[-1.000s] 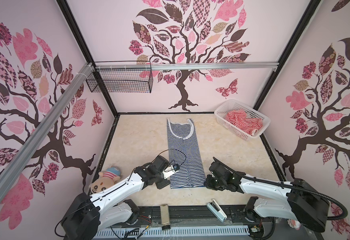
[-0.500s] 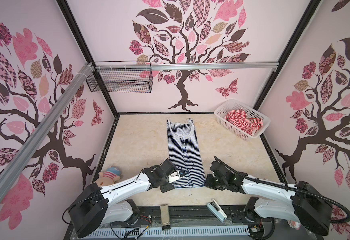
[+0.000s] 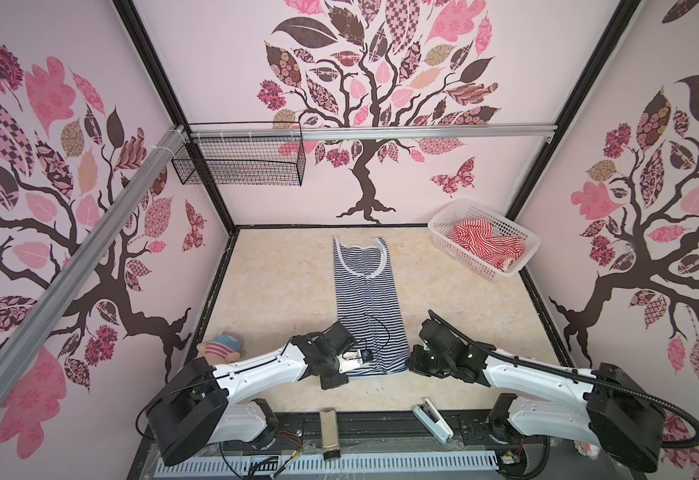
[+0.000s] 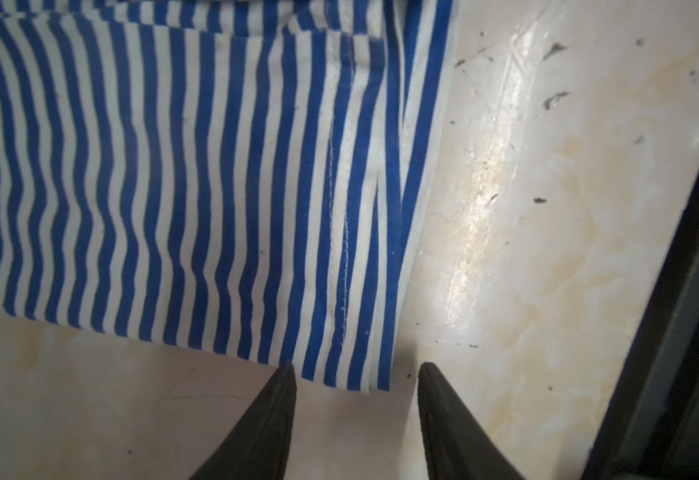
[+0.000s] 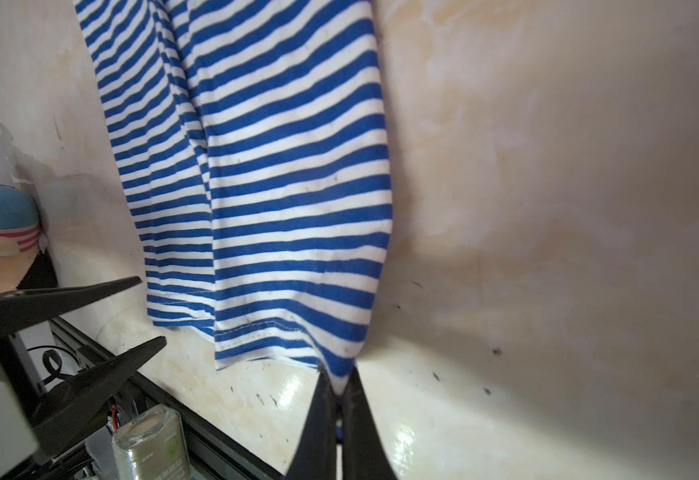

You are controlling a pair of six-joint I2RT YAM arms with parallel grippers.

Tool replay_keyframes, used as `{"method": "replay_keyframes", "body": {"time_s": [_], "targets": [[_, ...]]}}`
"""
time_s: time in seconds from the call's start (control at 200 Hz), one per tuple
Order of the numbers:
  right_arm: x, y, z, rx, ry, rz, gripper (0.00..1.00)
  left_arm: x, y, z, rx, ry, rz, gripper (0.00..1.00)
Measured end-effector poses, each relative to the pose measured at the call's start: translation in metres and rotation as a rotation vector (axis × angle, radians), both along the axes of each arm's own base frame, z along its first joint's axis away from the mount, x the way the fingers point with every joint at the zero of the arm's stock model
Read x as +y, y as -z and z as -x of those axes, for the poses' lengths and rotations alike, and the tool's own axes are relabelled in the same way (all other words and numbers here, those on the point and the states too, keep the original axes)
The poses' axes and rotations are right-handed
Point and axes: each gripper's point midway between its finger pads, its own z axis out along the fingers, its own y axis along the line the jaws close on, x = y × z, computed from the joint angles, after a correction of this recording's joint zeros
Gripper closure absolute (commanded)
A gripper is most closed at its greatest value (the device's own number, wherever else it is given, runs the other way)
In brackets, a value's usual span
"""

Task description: Fold and stack the tank tops

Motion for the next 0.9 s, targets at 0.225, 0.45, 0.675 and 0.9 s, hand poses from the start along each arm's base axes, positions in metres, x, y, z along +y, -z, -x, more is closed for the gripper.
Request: {"method": "replay_keyframes", "body": {"time_s": [0.225, 0.45, 0.675, 0.9], "targets": [[0.004, -0.008, -0.003, -0.017, 0.001, -0.019, 1.0, -0.002, 0.006, 0.004, 0.036, 0.009, -0.011, 0.59], [0.004, -0.012, -0.004, -0.025, 0.003, -0.029, 1.0, -0.007, 0.005, 0.0, 0.039, -0.005, -0.009, 0.79], [0.004, -0.017, -0.005, -0.037, 0.004, -0.041, 1.0, -0.011, 0.004, -0.002, 0.045, -0.012, -0.006, 1.0], [0.002, -0.032, -0.004, -0.068, 0.013, -0.075, 1.0, -0.017, -0.014, 0.002, 0.075, -0.001, 0.019, 1.0]]}}
